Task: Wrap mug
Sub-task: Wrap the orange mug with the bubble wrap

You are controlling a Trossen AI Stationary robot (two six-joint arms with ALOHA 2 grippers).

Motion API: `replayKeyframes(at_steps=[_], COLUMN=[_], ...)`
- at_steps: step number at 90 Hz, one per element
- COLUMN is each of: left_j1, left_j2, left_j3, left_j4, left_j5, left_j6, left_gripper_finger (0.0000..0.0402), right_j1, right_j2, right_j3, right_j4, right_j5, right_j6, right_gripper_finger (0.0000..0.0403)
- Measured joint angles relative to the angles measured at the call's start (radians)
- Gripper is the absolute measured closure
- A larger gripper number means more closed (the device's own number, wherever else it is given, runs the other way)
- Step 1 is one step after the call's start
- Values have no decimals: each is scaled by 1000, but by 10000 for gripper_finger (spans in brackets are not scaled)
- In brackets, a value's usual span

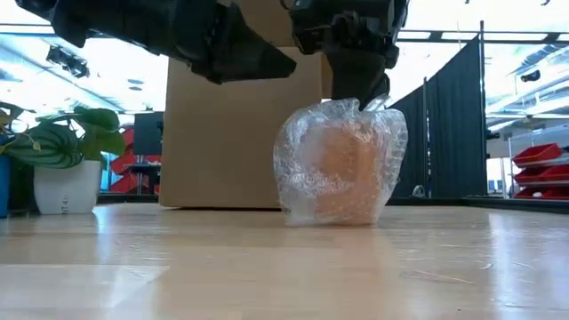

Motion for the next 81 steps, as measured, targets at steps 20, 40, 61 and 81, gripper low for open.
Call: replayKeyframes(at_steps=[20, 40, 61, 81], left_j1=[16, 41, 61, 19], left_j2=[101, 221, 226, 89], left_j3=[0, 0, 0, -1], left_j4=[214, 356, 348, 227], left_j5=[1, 4, 3, -24], left_j6=[-2, -14, -34, 29], left_gripper_finger=[259, 259, 259, 259], right_j1=[0, -1, 0, -2], right_j2=[-20, -58, -112, -36], right_j3=[1, 1, 3, 3], right_j4=[3, -23, -68, -71], right_j5=[6, 2, 85, 130], right_j6=[31, 42, 70, 96], right_gripper_finger=[403, 403, 403, 403])
